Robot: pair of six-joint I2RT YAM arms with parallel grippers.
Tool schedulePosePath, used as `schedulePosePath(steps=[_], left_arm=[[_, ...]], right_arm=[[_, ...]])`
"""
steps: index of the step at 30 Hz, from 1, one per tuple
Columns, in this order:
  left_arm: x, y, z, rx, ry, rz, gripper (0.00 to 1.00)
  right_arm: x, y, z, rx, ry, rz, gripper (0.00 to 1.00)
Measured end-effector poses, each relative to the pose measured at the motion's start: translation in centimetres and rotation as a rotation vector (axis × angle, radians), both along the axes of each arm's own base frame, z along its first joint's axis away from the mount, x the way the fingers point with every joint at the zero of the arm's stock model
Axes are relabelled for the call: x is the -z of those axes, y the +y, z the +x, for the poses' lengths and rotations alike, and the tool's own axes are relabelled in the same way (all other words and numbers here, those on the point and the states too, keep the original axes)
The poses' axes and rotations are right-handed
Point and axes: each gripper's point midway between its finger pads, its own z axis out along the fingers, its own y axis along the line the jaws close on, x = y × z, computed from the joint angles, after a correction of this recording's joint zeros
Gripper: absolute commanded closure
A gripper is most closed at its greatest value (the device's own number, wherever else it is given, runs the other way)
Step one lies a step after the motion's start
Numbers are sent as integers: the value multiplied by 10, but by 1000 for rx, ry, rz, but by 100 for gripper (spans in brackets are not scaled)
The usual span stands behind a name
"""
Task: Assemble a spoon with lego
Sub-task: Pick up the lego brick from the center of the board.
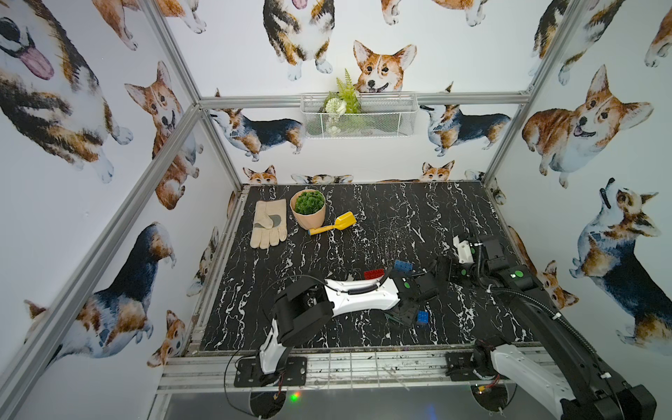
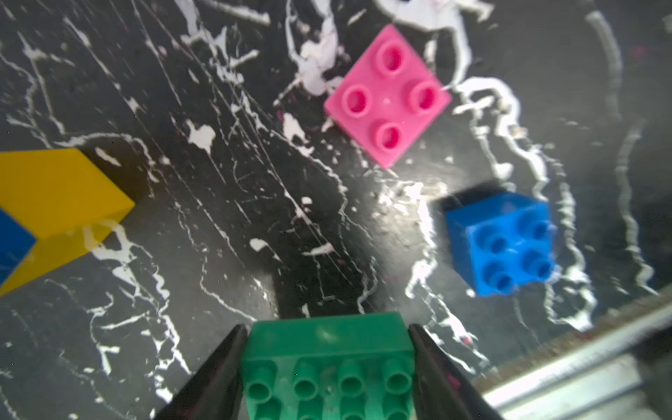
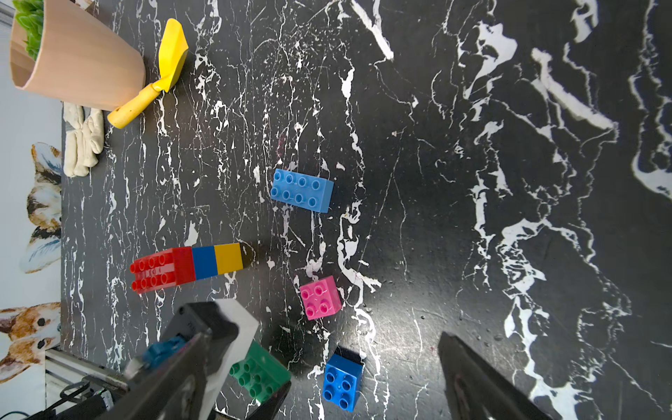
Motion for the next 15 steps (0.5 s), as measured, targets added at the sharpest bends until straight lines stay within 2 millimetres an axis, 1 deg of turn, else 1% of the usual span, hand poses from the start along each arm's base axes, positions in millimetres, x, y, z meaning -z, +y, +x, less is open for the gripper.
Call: schedulePosePath(steps=[1,5,8,10,12,15], left_arm=[[-5,0,0,1,-5,-12,53],[-39,-3,0,0,-43,-97,53],[-57,0,2,-12,-67,-130,53],[-66,3,4,-23,-85,-144,53],[-70,7,5,-28,-97,-144,53],[-77,15,8,-43,-115,-135,53]], right_arm=[[-1,1,0,-4,-3,3,0],[-3,0,-1,-12,-18,-1,0],[-6,0,-2,-14,-31,2,0],[-8,0,-2,-13,-37,3,0],[-11,0,-2,-13,-45,6,0],[-27,1,1,-15,-75,16,0]])
